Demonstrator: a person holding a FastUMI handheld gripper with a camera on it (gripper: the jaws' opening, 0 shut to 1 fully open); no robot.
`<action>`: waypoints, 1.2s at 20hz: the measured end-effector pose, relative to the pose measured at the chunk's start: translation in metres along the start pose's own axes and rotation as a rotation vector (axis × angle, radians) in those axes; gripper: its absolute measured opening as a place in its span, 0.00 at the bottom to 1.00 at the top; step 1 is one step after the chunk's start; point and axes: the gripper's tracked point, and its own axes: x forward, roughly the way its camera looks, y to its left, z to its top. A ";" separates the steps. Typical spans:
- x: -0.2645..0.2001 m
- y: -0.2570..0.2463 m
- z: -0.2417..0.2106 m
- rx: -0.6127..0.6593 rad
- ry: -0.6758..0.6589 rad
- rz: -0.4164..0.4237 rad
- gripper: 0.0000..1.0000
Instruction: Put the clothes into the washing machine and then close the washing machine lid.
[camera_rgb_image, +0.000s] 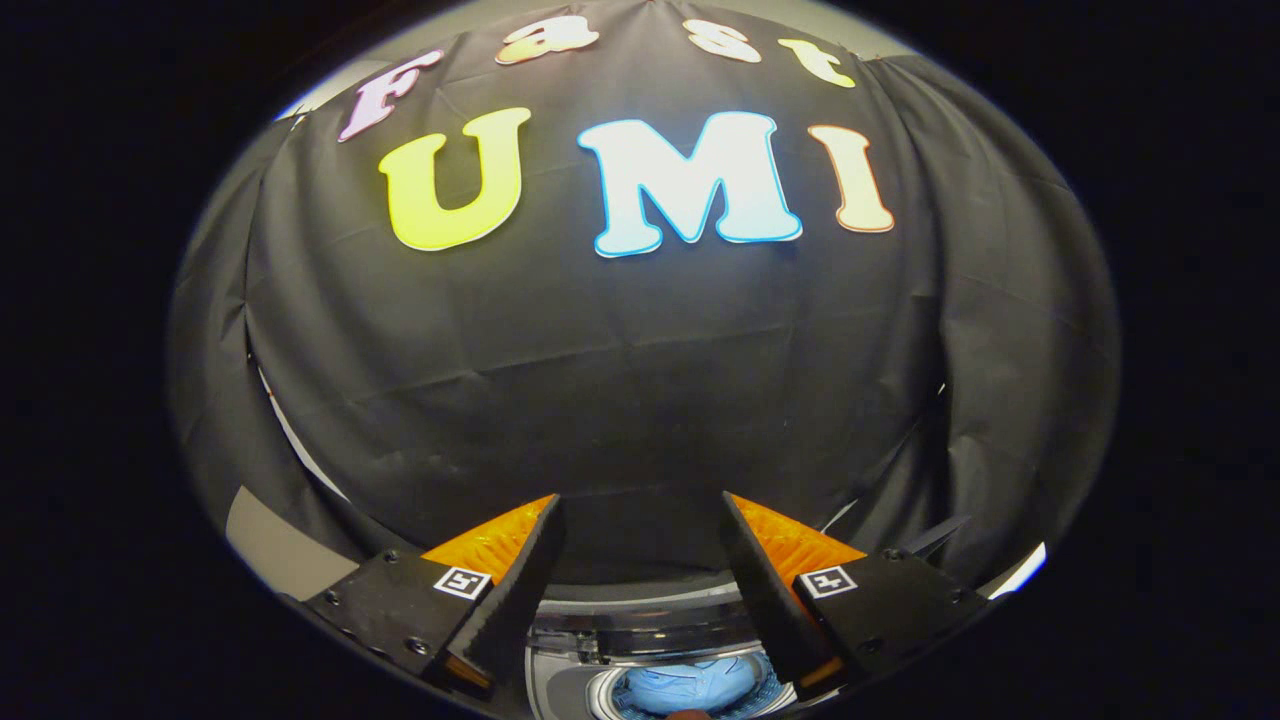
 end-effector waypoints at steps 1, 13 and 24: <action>0.004 -0.001 -0.001 0.005 0.010 -0.001 0.96; 0.027 -0.002 -0.042 -0.109 0.106 0.003 0.96; 0.022 -0.001 -0.049 -0.146 0.088 0.001 0.97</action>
